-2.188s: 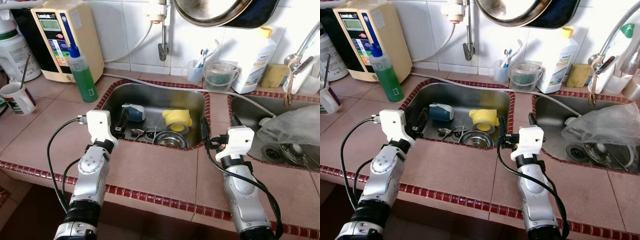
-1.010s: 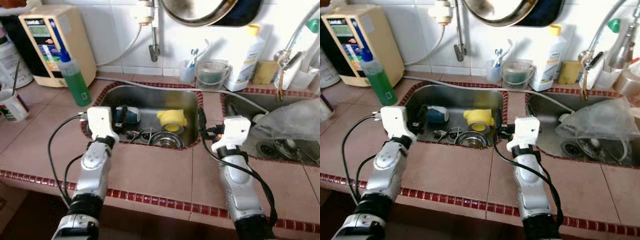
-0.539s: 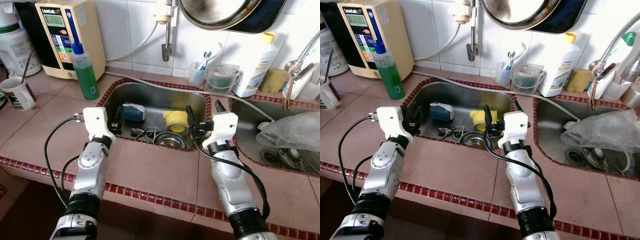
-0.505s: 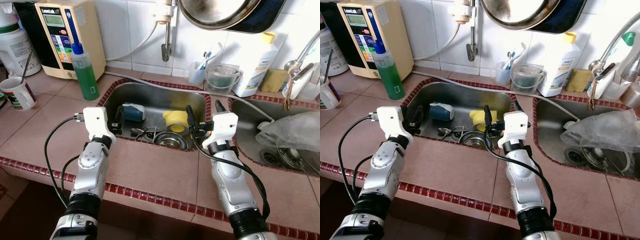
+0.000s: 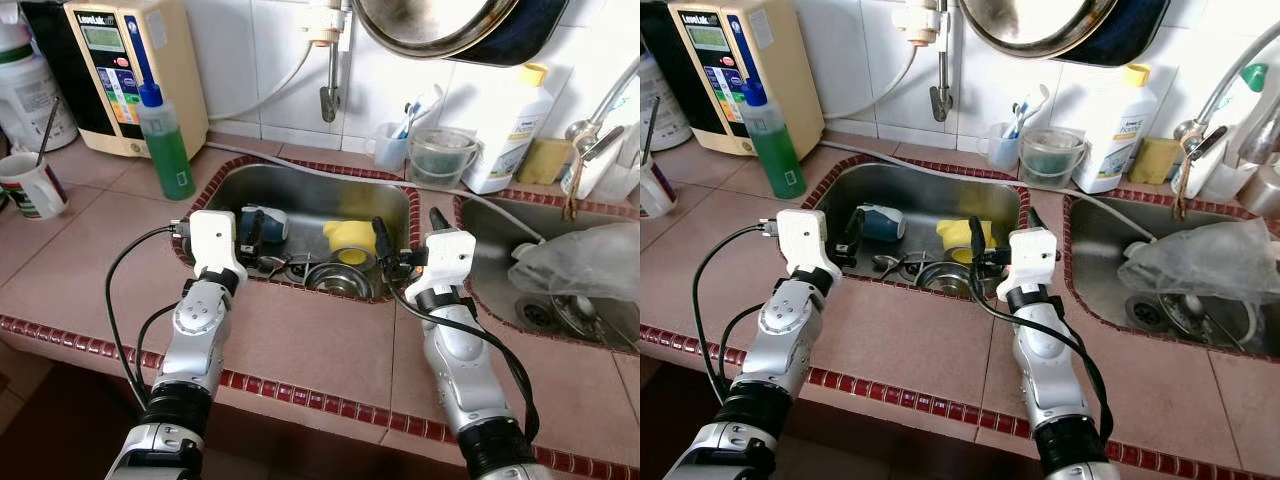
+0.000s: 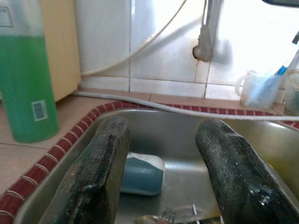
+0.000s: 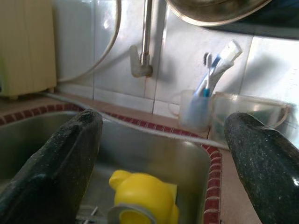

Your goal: Kitchen organization

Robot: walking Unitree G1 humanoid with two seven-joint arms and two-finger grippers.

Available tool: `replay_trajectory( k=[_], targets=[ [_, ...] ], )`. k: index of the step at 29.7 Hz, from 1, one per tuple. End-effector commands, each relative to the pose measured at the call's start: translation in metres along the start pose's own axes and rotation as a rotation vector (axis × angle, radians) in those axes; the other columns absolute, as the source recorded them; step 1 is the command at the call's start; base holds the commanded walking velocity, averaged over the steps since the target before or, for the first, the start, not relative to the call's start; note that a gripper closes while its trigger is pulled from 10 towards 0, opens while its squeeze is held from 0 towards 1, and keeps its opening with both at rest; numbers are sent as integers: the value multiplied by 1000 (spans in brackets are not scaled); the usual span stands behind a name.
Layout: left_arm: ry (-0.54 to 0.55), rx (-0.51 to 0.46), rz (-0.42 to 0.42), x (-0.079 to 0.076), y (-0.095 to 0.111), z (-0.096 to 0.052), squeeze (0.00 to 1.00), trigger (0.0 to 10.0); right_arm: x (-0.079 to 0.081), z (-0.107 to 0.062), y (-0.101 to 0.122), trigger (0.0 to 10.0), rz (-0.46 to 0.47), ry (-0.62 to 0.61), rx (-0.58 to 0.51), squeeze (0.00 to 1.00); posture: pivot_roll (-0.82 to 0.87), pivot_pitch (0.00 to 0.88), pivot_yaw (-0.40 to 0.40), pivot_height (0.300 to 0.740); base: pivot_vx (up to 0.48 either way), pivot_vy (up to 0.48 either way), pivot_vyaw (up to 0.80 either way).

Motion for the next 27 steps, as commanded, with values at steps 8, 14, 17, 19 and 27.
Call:
replay_trajectory(
  k=[8,14,17,19,27],
  targets=[
    [26,-41,14,5,9,-2,0,10000,14,12,0,10000,26,42,-3,0,-72,0,-24,740,0,0,0],
    [28,-44,24,6,9,-3,0,10000,14,11,-1,10000,38,34,-6,0,-83,0,-13,740,0,0,0],
    [17,-47,24,2,10,-2,0,10000,11,9,-2,10000,33,30,-5,0,-97,0,-11,740,0,0,0],
    [12,-45,21,0,10,-2,0,10000,8,8,-2,10000,30,22,-5,0,-100,0,-10,740,0,0,0],
    [-2,-38,22,-2,7,-6,0,10000,4,6,-4,10000,23,10,-2,0,-105,0,-6,740,0,0,0]
  ],
)
Point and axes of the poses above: a point about 5 cm out from each wrist's last joint towards the gripper, its own z axis pointing out of the wrist towards the gripper, its own y axis along the axis of the wrist's last joint, x = y × z, the point moved 3 cm from there along z, pointing out of the wrist towards the gripper, and after that the axes turned 4 degrees about z, right-handed, at the moved point
